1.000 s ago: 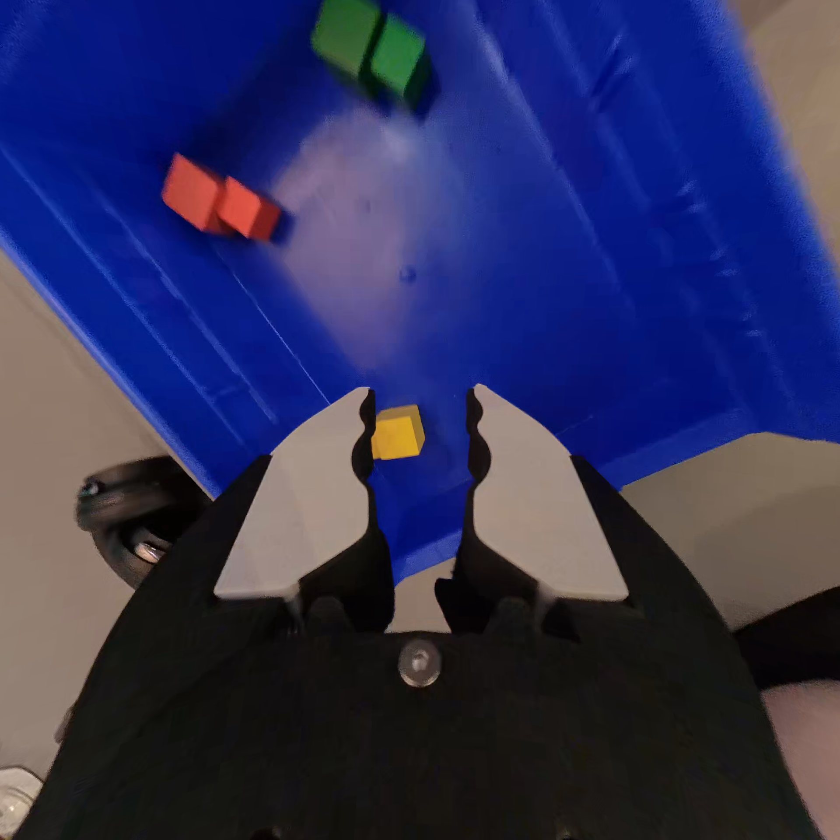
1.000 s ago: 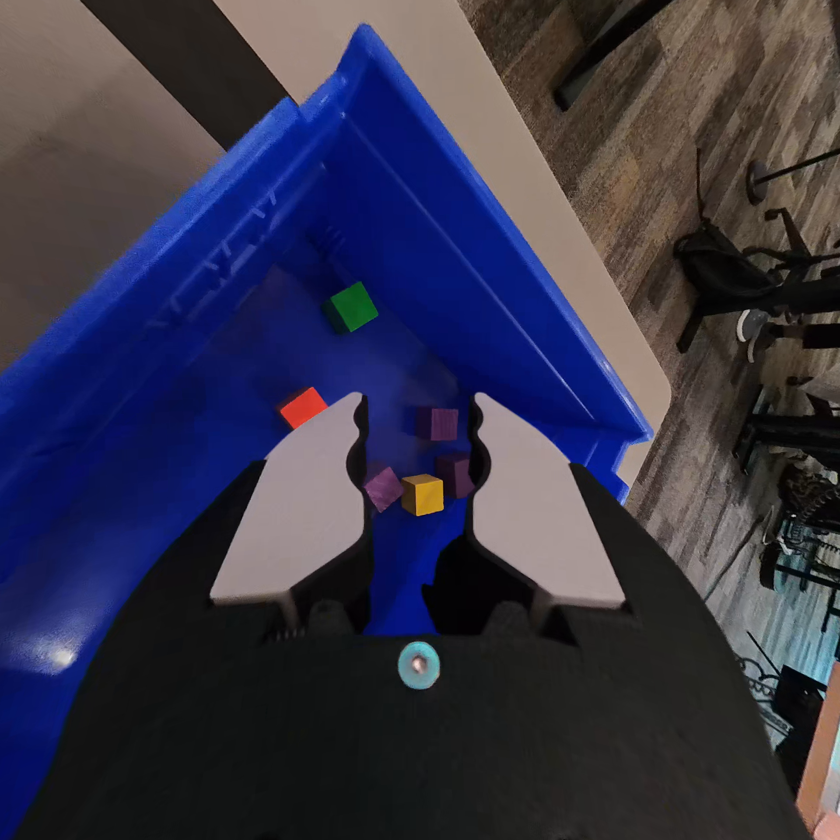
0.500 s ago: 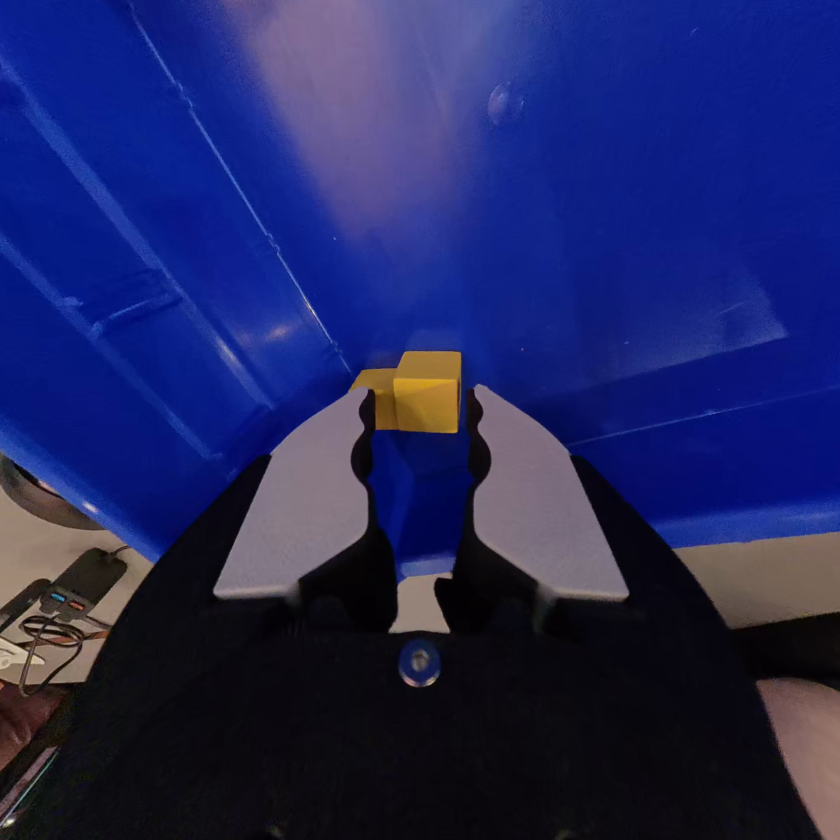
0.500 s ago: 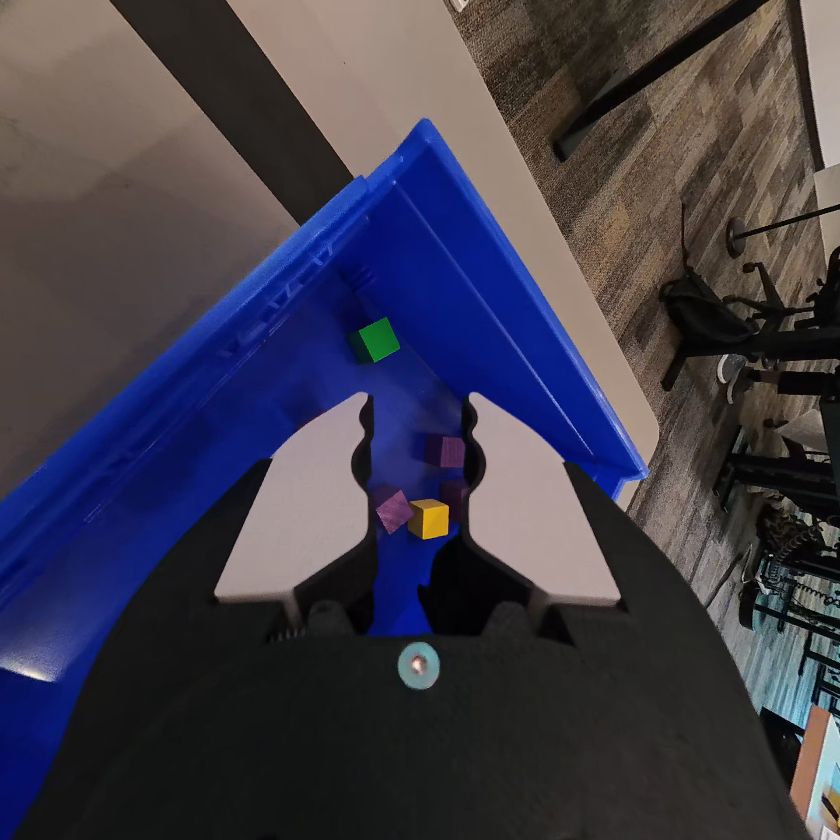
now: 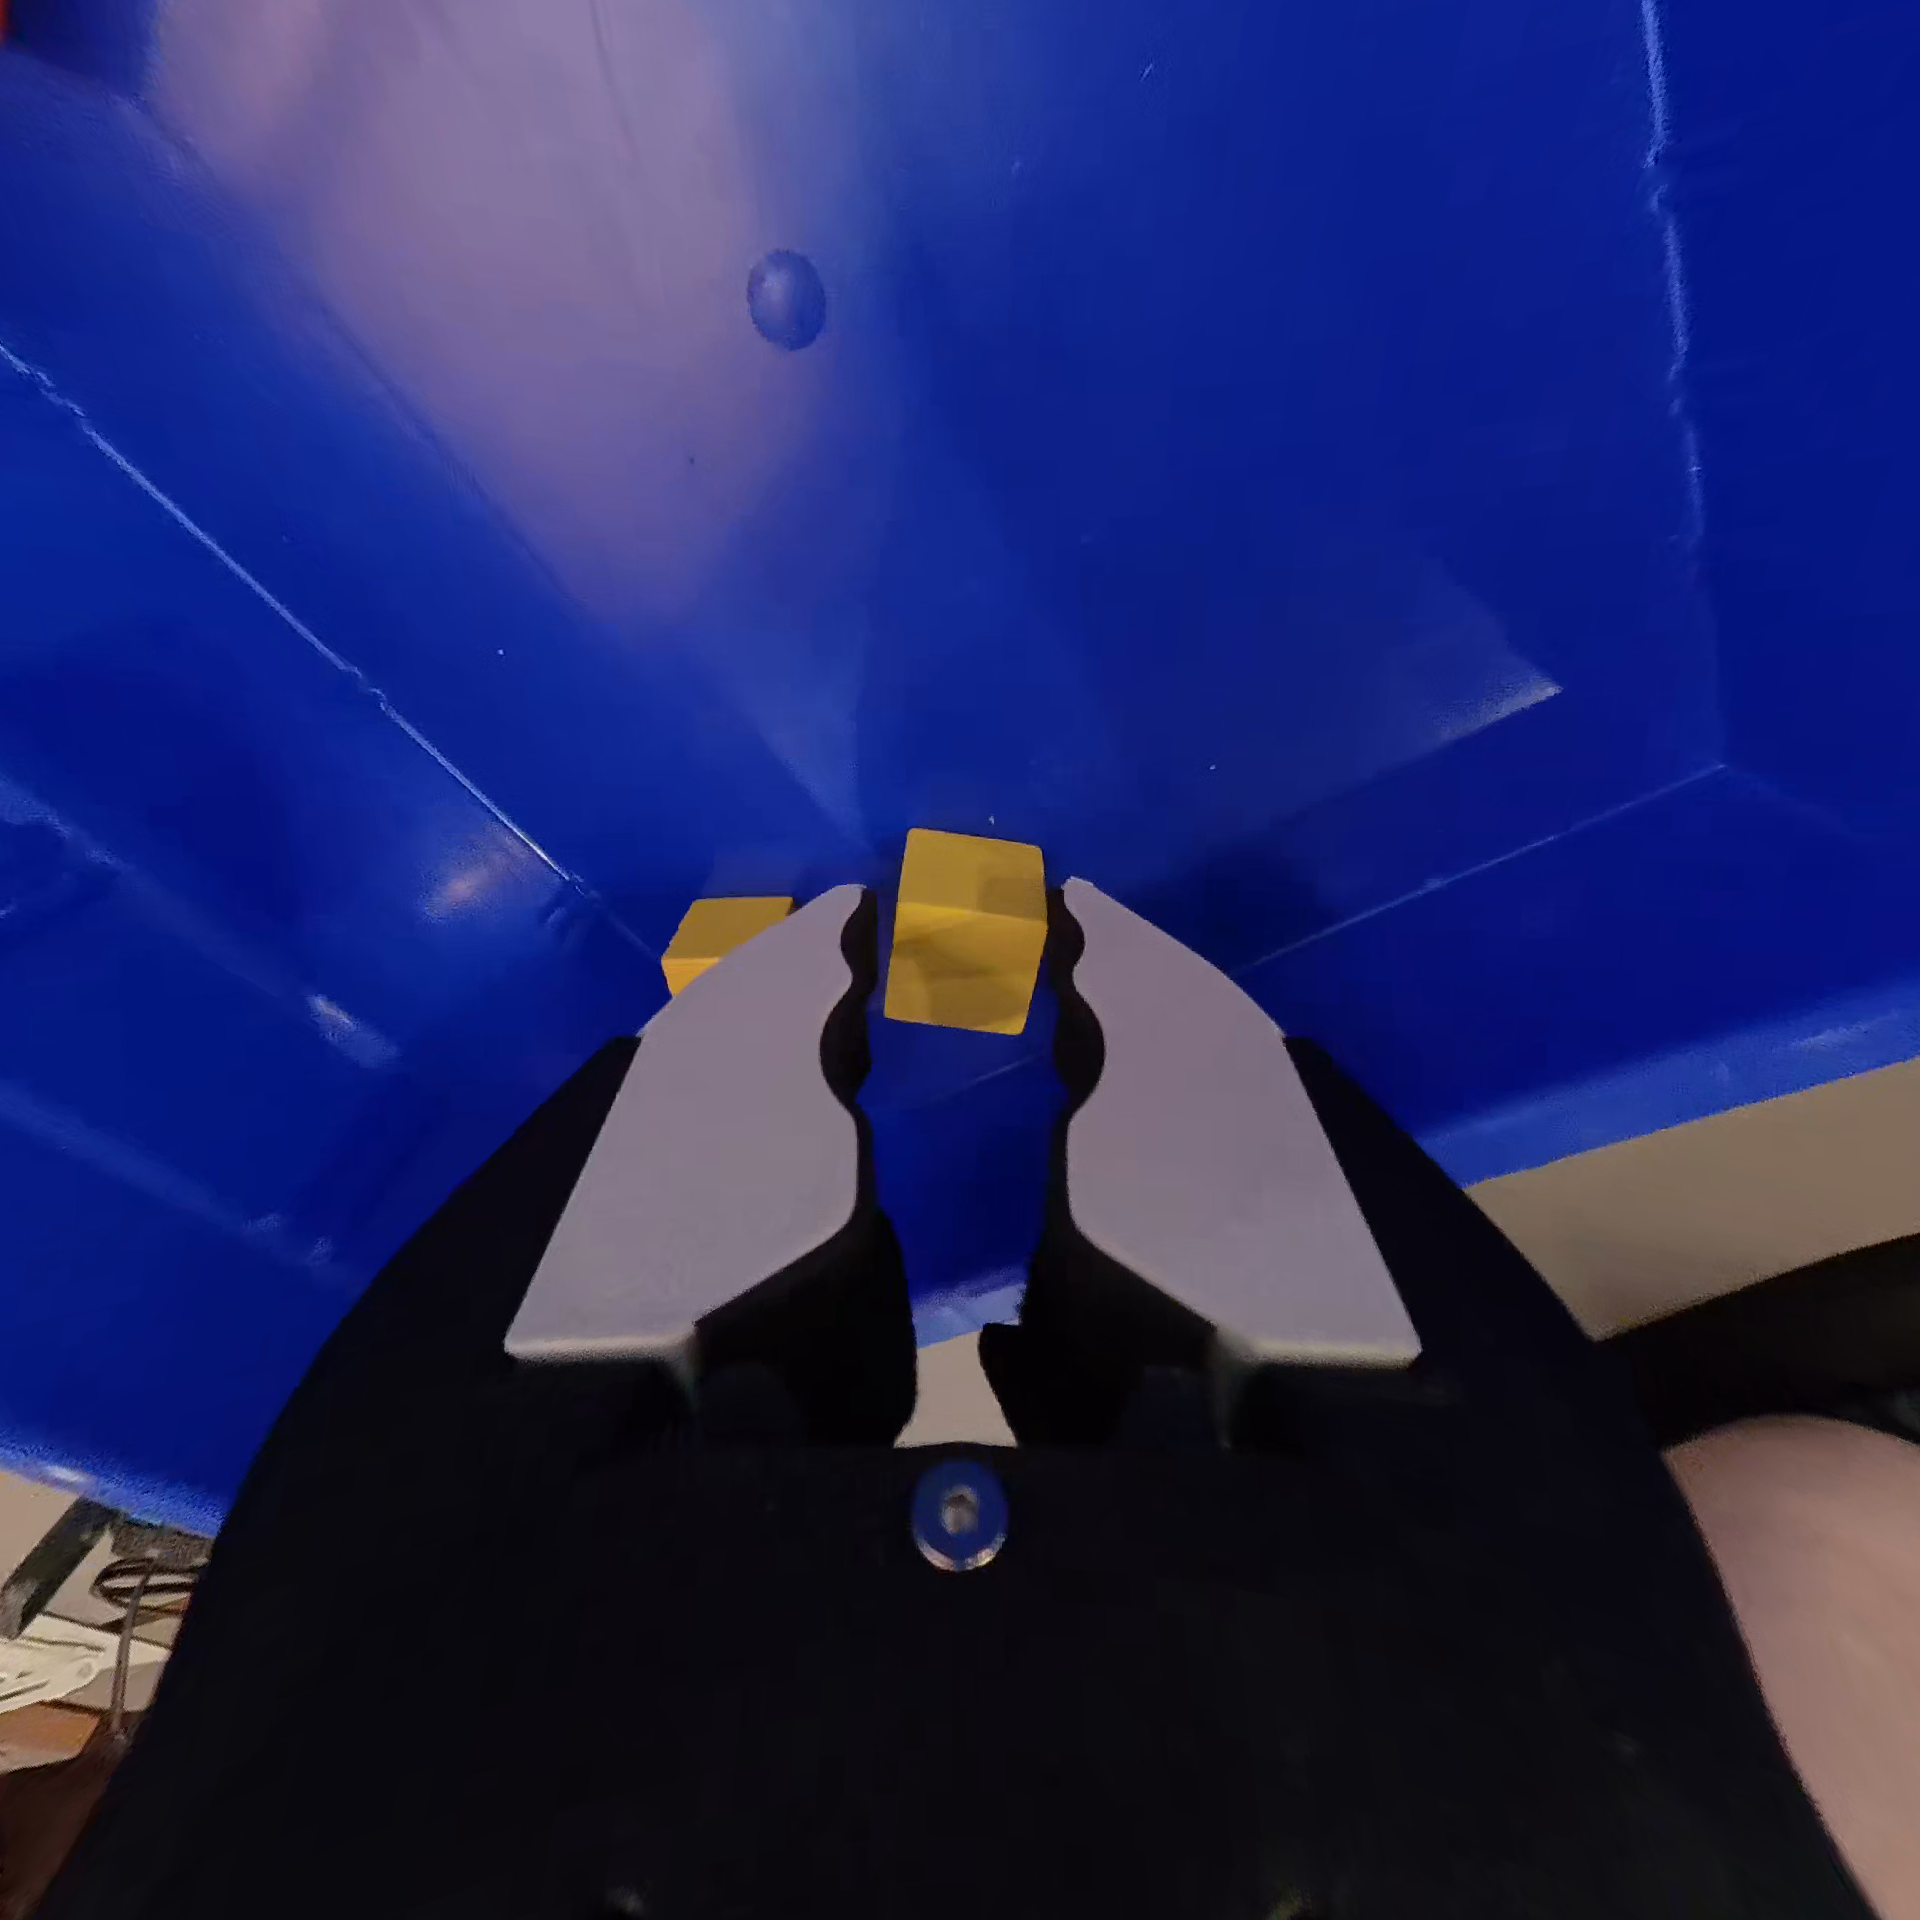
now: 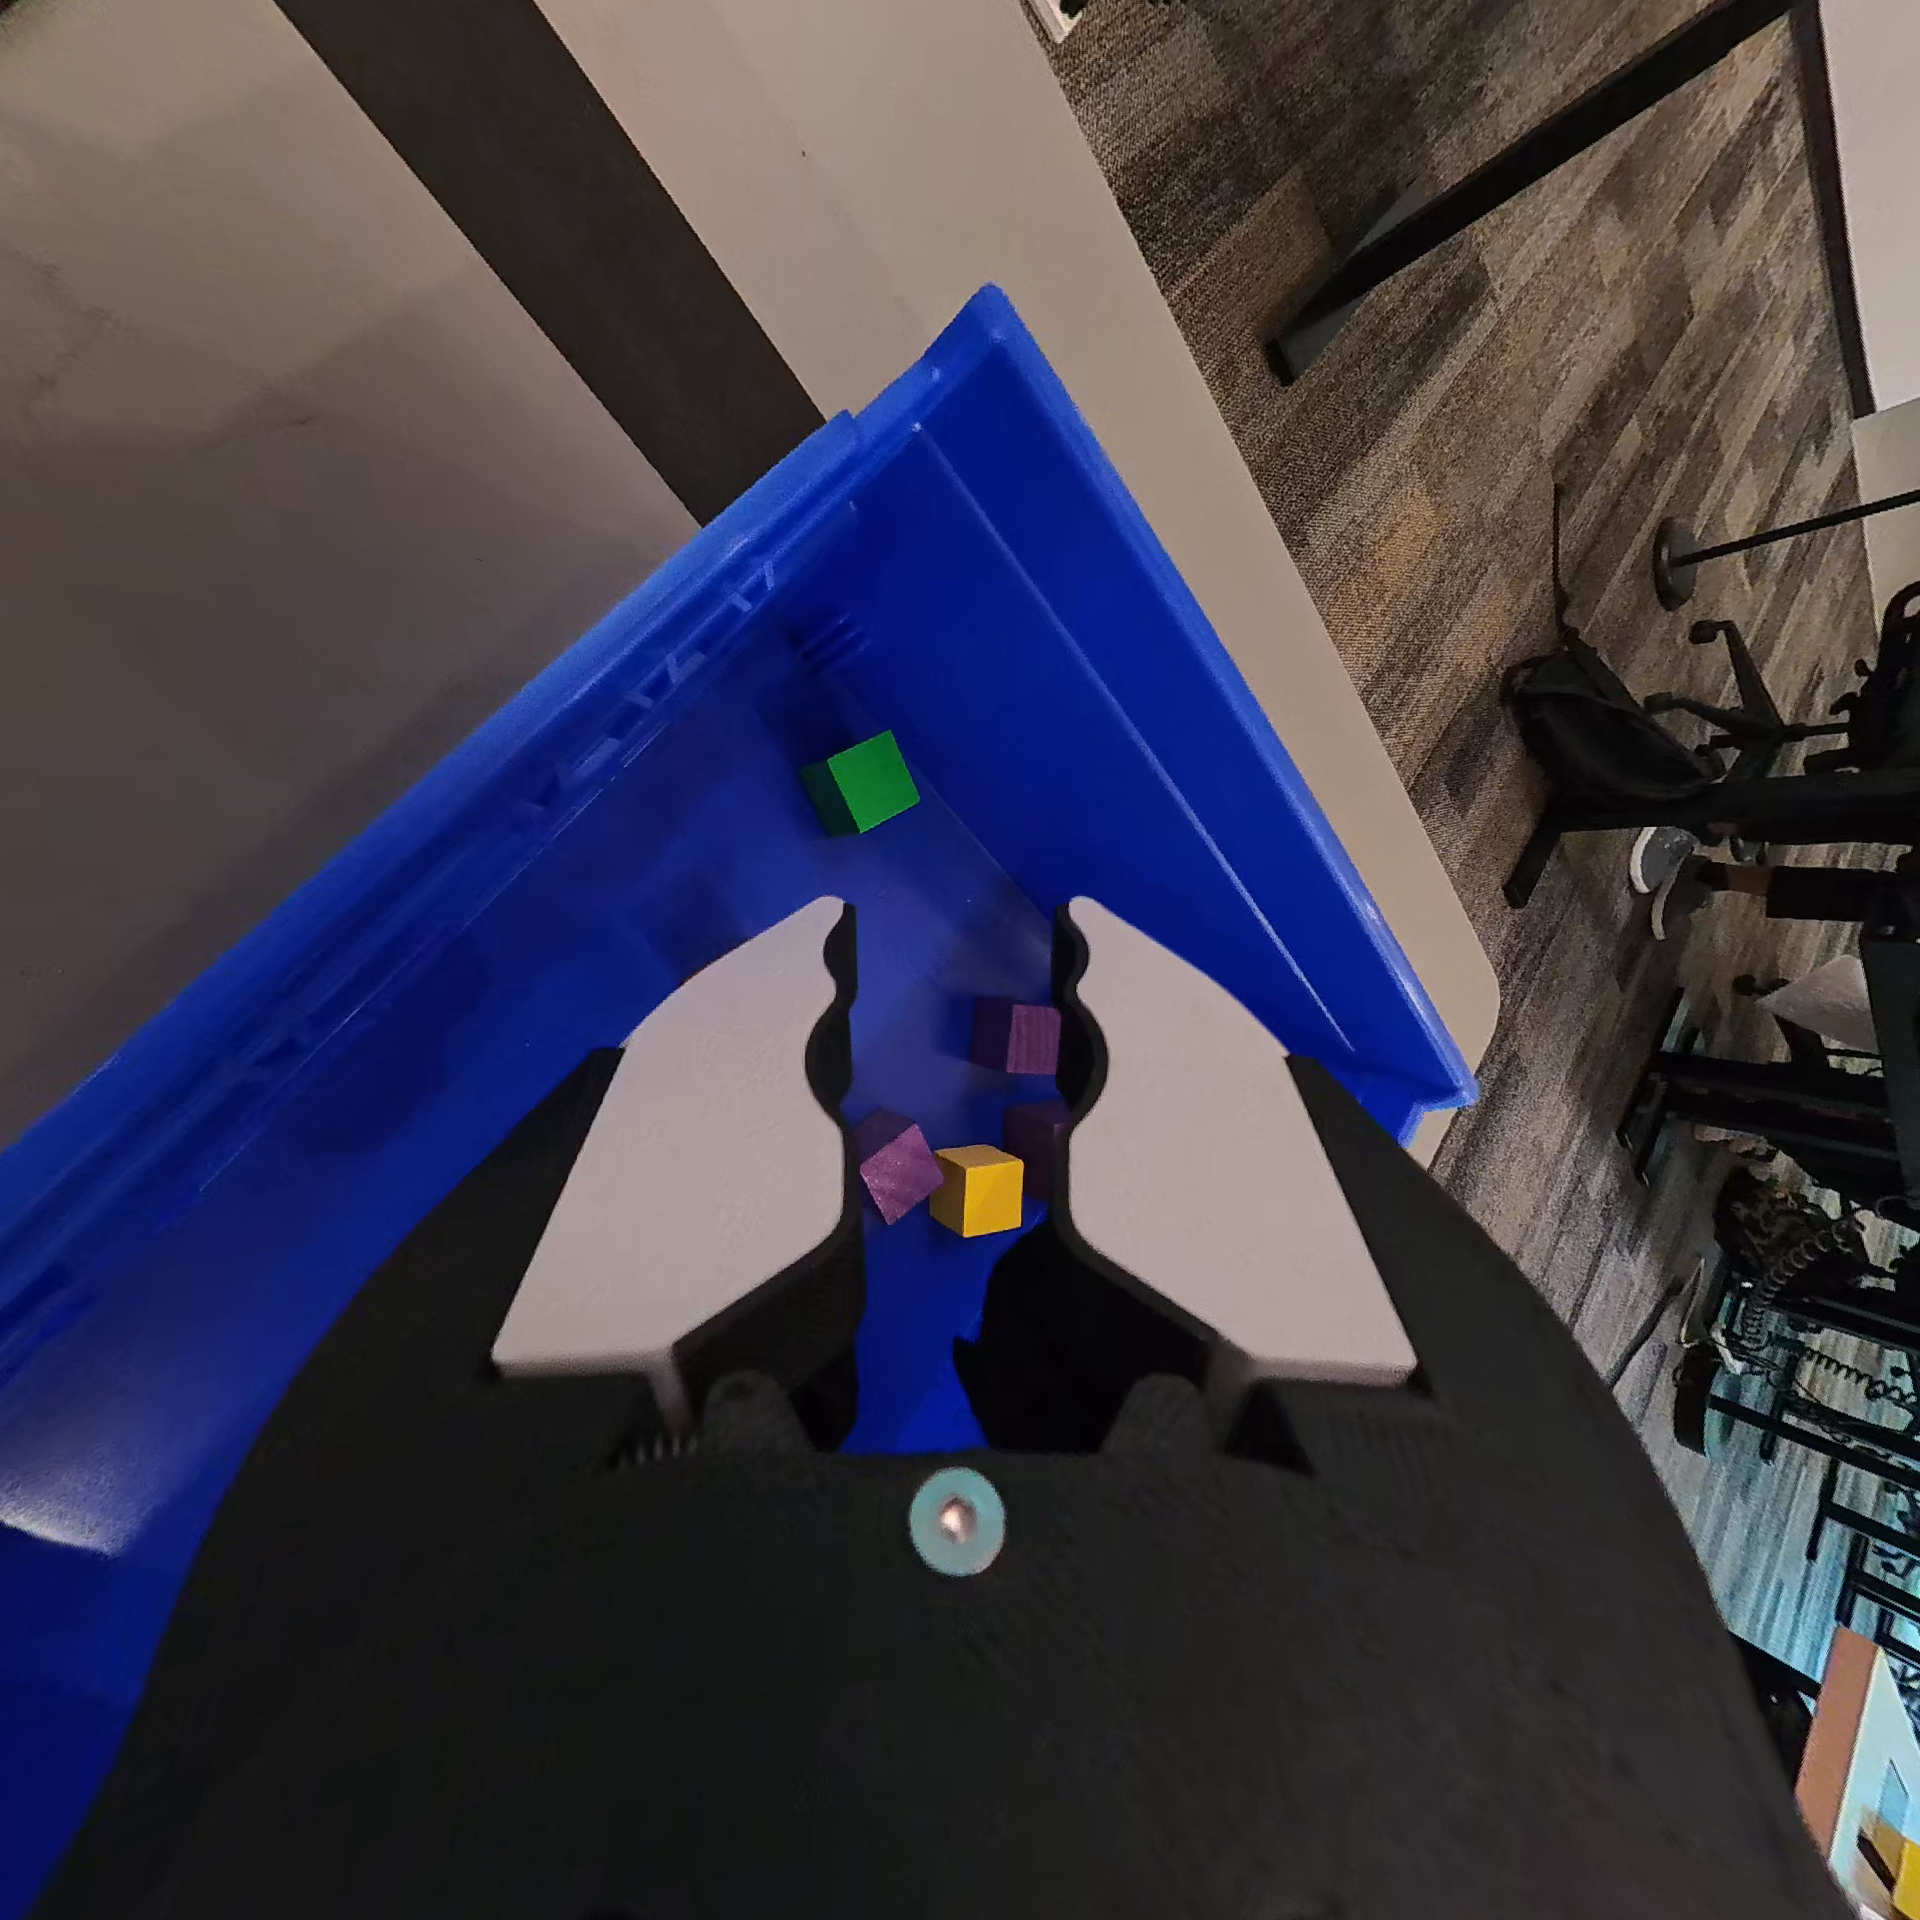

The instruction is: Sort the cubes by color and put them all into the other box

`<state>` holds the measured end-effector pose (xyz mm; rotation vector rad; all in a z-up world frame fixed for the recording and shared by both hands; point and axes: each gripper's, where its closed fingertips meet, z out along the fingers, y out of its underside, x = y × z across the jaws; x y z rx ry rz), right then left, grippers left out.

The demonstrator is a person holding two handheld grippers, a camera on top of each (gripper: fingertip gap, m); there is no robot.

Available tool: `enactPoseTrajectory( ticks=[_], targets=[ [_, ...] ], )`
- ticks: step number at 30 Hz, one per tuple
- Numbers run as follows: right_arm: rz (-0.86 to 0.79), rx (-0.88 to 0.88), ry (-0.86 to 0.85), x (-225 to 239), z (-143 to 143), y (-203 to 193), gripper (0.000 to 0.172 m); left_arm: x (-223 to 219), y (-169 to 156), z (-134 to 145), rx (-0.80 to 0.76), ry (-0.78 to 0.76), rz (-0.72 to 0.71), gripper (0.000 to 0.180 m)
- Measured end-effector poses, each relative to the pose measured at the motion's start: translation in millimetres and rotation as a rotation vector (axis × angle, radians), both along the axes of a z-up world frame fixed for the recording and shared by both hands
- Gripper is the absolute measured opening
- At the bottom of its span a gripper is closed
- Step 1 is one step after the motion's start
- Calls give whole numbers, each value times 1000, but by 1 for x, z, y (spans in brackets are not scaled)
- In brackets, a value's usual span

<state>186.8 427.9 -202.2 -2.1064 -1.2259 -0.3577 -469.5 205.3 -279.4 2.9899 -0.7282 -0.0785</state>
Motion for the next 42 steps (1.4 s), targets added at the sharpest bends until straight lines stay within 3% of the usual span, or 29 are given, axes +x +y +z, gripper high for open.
enactPoseTrajectory(
  ticks=[6, 10, 13, 19, 22, 24, 32, 38, 42],
  targets=[
    [4, 26, 7, -1, 7, 0, 35, -4, -8, -6, -41, -33, 6, 29],
    [35, 126, 59, -8, 37, -1, 34, 5, 7, 16, 88, -75, -26, 29],
    [109, 260, 124, -26, 76, -8, 36, 33, 29, 60, 306, -184, -82, 29],
    [429, 558, 289, -100, 166, -72, 37, 126, 35, 186, 745, -537, -291, 29],
    [654, 653, 357, -151, 188, -125, 37, 189, 23, 229, 847, -717, -437, 29],
    [773, 688, 381, -181, 191, -156, 38, 233, 16, 244, 854, -844, -522, 29],
    [1009, 735, 360, -245, 167, -219, 43, 368, -13, 245, 657, -1355, -692, 29],
    [1079, 702, 351, -265, 146, -235, 47, 405, -26, 236, 552, -1513, -706, 29],
    [1087, 773, 358, -270, 149, -242, 45, 414, -31, 232, 494, -1562, -708, 29]
  ],
)
